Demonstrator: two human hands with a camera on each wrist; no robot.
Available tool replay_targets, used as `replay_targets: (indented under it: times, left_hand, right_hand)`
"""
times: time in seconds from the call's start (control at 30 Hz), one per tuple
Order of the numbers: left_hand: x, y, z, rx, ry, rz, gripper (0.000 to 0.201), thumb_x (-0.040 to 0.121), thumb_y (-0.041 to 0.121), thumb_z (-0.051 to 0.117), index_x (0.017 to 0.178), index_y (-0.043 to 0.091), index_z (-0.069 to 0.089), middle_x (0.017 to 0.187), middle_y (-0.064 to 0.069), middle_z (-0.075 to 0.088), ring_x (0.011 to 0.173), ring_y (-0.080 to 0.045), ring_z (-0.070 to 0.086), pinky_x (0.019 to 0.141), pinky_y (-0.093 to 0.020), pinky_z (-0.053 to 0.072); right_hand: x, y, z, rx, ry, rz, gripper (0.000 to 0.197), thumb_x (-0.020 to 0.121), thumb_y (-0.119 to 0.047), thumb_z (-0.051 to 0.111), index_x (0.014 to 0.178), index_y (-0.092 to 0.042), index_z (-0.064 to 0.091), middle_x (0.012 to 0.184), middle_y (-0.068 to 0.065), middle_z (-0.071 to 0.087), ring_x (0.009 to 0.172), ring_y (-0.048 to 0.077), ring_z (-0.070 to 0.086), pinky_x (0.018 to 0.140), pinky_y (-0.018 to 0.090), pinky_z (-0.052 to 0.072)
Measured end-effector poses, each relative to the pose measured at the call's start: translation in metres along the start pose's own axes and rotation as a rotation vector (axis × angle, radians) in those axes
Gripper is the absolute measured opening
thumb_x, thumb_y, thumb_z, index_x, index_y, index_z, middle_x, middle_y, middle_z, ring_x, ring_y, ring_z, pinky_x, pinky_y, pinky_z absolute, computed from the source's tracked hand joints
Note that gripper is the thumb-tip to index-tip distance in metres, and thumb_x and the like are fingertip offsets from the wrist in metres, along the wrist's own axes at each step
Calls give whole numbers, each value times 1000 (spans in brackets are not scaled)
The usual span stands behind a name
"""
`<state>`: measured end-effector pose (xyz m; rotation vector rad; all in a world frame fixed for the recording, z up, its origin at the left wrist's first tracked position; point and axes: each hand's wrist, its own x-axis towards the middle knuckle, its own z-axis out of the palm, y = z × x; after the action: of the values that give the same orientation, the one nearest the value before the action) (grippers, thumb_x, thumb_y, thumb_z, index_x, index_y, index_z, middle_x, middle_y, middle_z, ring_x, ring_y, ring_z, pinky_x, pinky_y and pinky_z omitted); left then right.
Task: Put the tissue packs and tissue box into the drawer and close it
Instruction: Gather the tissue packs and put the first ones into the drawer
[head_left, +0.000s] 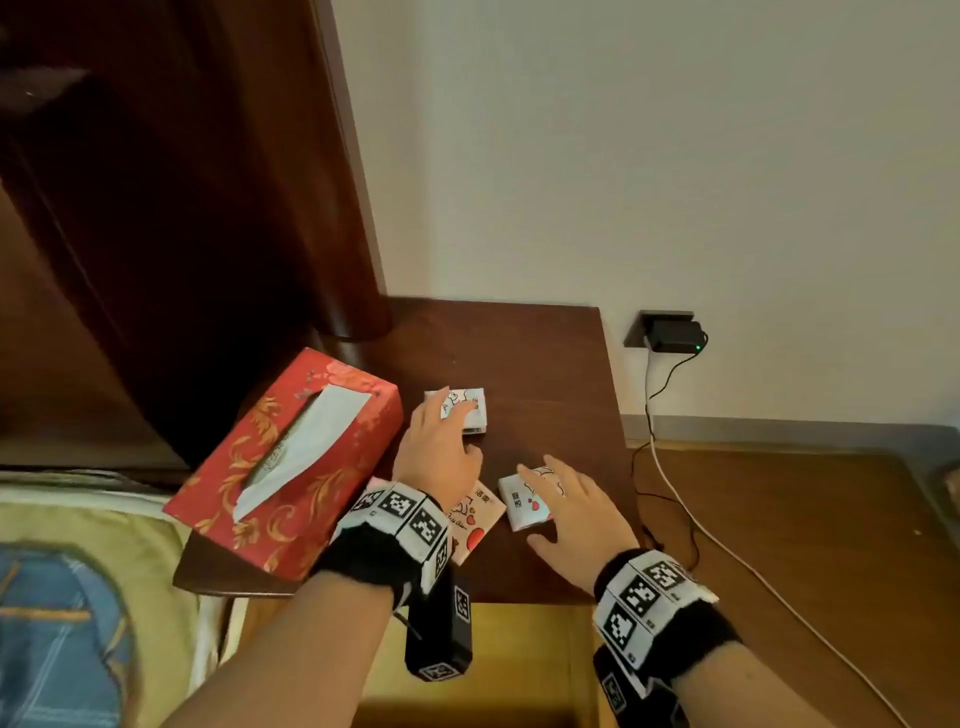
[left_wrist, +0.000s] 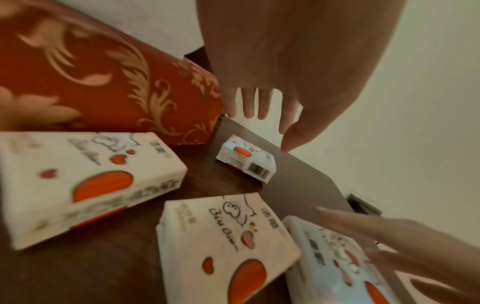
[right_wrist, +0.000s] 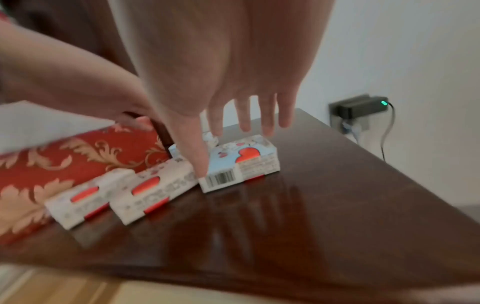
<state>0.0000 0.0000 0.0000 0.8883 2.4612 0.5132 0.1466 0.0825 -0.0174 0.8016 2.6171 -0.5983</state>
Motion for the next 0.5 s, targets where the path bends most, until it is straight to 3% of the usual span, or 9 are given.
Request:
replay_targets:
  times: [0.07,0.2,0.33,0.4,0.5]
  left_hand:
    - [15,-2,6,75,-23,-1,59,93,17,46,147,23,24,161,-1,9,148,-21,7,120,-37,19]
    - [44,-5,16,180,-124,-43,68,91,20,49,149,25,14,160,-5,10,148,-25,6,117,-41,20]
    - [51,-12,21,302,-65,-90,66,87,24,58,144,20,26,147,-8,26,137,-26,25,107,-38,34]
    - [46,-13,24,307,-65,-109,59,84,24,62,137,18,35,143,-8,27,134,-25,27,102,-38,39]
    - [38,-13,20,260,-21,-83,61,83,26,64,136,19,35,143,-8,26,134,-25,29,100,-40,41]
  right_hand:
    - [4,5,4,-73,10,-58,67,89,-31,50,148,-32,17,158,0,16,144,23,19,117,35,19]
    - [5,12,13,-80,70,-62,61,89,-35,51,143,-31,24,142,-1,33,125,20,38,104,31,39]
    - [0,21,19,-48,82,-47,62,85,-39,55,139,-29,27,135,-2,39,120,18,41,99,30,43]
    - [-2,24,22,-48,100,-18,60,85,-39,56,137,-25,31,134,-1,41,120,17,42,99,29,43]
    - [-5,27,24,-47,168,73,59,83,-42,53,134,-18,36,130,2,43,119,19,43,99,28,41]
